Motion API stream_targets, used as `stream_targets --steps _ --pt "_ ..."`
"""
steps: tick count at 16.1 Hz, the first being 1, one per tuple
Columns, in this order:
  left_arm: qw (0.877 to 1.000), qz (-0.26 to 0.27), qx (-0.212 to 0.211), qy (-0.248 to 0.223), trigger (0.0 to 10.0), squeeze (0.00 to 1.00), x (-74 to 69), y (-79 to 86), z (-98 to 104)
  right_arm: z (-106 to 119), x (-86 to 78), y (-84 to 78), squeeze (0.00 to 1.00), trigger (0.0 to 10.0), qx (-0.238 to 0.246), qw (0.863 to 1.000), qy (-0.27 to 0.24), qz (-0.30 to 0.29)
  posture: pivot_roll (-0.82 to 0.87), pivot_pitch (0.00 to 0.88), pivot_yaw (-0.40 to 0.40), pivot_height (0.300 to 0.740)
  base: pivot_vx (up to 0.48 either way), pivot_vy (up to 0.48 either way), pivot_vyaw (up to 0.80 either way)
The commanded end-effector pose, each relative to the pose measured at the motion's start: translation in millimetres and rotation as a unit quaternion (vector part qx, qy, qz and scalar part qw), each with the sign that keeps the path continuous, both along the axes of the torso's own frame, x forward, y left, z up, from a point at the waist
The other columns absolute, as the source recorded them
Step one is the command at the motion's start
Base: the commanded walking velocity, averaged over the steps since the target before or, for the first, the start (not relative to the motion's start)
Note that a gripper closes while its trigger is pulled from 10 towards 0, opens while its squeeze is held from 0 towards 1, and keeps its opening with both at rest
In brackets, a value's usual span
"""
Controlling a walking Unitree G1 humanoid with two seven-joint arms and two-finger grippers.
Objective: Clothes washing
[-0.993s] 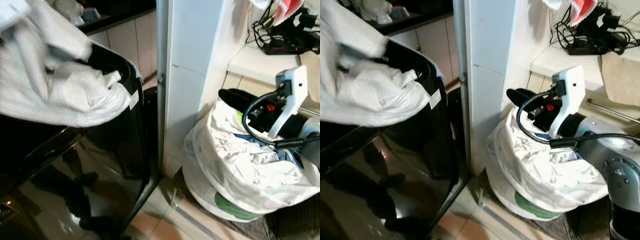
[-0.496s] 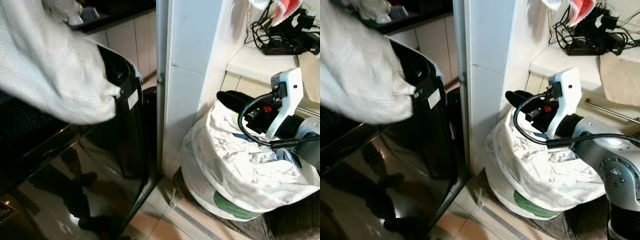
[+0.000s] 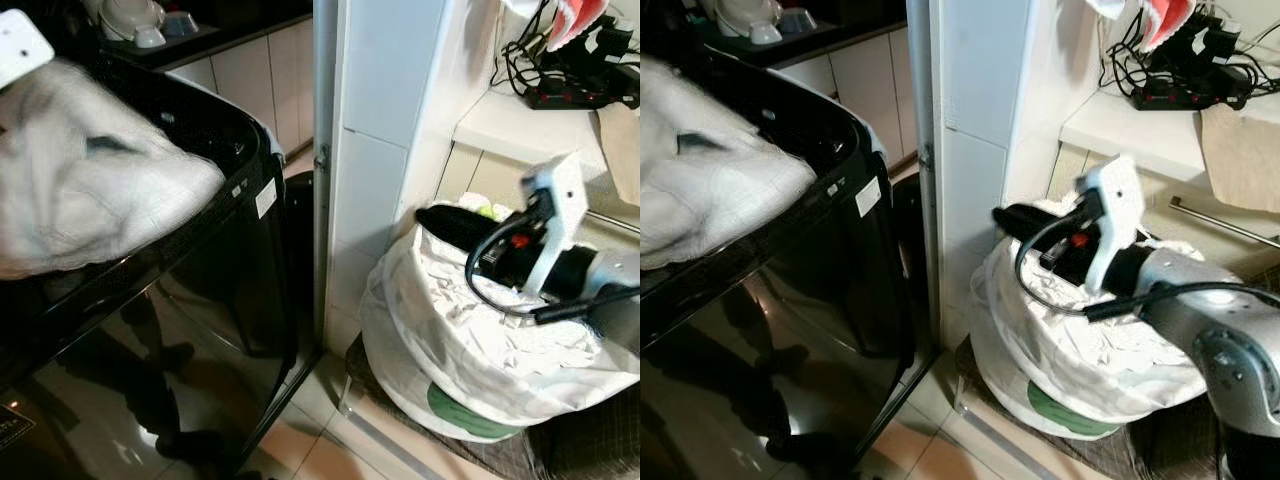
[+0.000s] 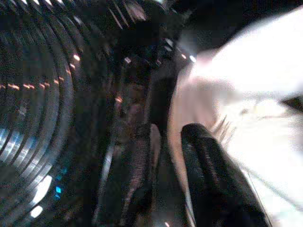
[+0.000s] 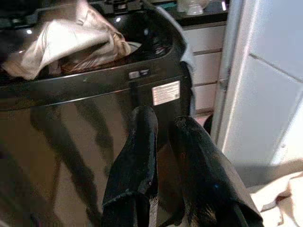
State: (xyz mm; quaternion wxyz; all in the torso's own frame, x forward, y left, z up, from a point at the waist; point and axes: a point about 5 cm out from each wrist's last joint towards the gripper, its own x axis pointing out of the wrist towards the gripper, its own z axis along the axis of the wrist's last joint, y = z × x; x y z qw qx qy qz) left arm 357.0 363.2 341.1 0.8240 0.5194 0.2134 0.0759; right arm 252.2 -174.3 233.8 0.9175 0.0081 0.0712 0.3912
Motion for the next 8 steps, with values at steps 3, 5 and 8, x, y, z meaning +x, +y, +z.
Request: stream_targets --steps 3,5,8 --pt "0.999 0.024 -0.01 0.02 10.0 1.0 -13.4 16.8 2 -2 3.5 -0.8 0.0 10.0 -0.015 1.0 0.001 -0.004 -0.08 0.0 0.041 0.74 0.0 0.0 0.0" --pt "0.997 -0.029 -0.062 -0.021 10.0 1.0 -6.9 4.2 8 -4 11.7 -8.8 0.0 10.0 -0.02 0.998 0.002 -0.053 -0.08 0.0 0.043 0.74 0.0 0.0 0.0" --pt "0.911 -0.289 -0.275 -0.108 10.0 0.17 22.7 -84.2 25 -28 37.1 -38.9 0.0 10.0 -0.112 0.97 0.025 -0.214 -0.08 0.0 0.043 0.74 0.0 0.0 0.0"
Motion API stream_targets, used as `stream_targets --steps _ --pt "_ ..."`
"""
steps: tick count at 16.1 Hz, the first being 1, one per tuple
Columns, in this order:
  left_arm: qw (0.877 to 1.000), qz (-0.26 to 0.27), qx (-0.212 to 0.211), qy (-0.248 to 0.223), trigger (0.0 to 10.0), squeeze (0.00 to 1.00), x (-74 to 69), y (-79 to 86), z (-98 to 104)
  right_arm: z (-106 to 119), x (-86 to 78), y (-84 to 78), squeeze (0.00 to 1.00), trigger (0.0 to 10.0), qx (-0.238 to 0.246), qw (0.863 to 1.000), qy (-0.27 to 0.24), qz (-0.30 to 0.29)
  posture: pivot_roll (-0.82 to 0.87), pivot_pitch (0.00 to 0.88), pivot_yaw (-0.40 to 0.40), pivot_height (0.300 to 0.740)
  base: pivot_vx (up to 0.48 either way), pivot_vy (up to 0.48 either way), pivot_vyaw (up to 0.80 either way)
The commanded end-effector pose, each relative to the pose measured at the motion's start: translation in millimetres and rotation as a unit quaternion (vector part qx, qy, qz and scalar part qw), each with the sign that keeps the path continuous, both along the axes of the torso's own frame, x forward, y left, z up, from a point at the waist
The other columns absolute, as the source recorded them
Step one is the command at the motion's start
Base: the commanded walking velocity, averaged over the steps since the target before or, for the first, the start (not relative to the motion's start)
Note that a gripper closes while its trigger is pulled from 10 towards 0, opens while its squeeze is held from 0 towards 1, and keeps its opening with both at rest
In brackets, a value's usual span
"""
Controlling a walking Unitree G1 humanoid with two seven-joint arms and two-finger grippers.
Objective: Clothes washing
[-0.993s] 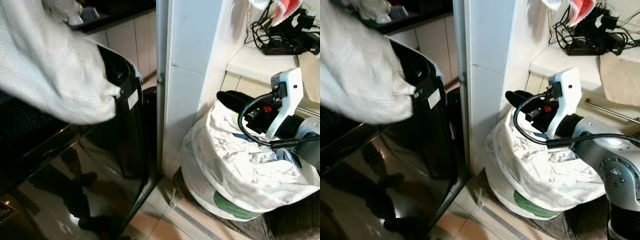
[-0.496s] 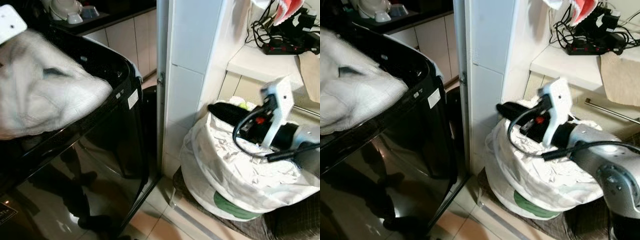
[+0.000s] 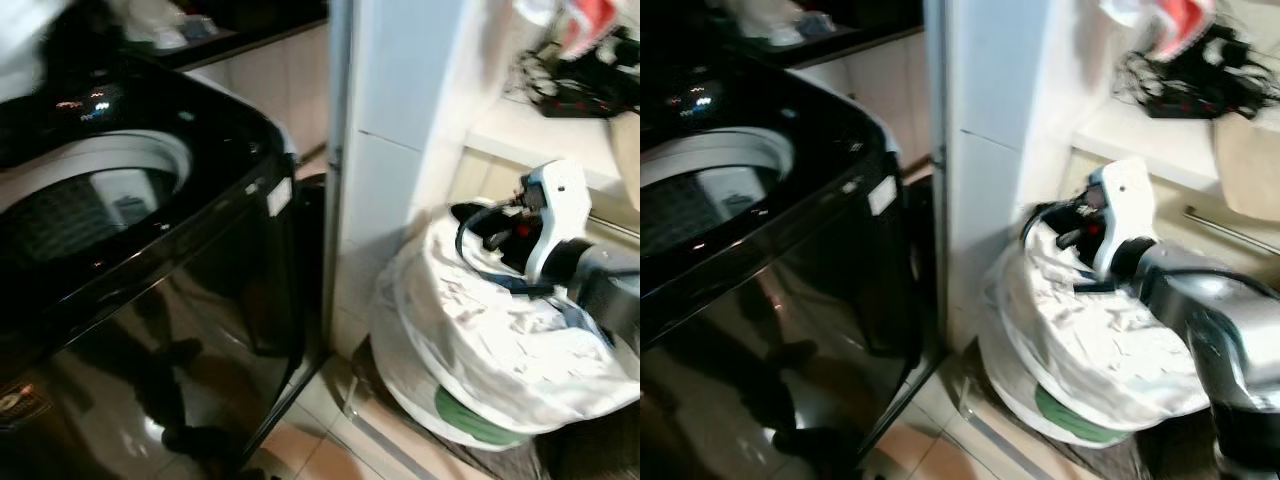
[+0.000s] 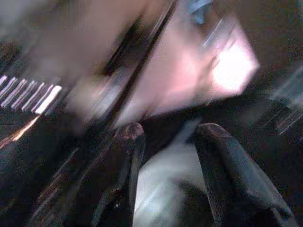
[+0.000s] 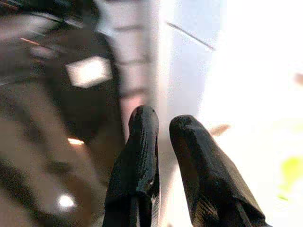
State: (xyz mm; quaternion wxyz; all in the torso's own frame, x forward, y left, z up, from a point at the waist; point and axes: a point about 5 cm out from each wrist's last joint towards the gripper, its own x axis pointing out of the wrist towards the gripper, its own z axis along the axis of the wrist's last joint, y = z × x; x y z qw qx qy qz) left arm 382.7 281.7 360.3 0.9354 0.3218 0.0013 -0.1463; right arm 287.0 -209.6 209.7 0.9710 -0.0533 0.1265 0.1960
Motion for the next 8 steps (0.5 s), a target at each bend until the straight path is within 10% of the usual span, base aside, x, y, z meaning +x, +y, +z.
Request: stream_targets --steps 1,5,6,8 --pt "0.989 -0.112 -0.09 -0.026 10.0 0.0 0.9 -31.2 0 -15 8.9 -9.8 0.0 10.0 -0.041 0.998 0.007 -0.051 -0.09 0.0 0.043 0.74 0.0 0.0 0.0" --pt "0.959 -0.229 -0.166 -0.022 10.0 0.0 -1.3 -101.9 -41 -41 26.2 -28.3 0.0 10.0 -0.054 0.989 0.021 -0.136 -0.09 0.0 0.043 0.74 0.0 0.0 0.0" --pt "0.942 -0.266 -0.202 -0.012 10.0 0.0 -11.2 -133.0 -61 -51 34.5 -37.4 1.0 10.0 -0.057 0.983 0.025 -0.175 -0.09 0.0 0.046 0.74 0.0 0.0 0.0" --pt "0.932 -0.269 -0.241 -0.018 10.0 0.0 -19.3 -148.7 -76 -59 40.7 -43.7 1.0 10.0 -0.094 0.978 0.026 -0.184 -0.09 0.0 0.044 0.74 0.0 0.0 0.0"
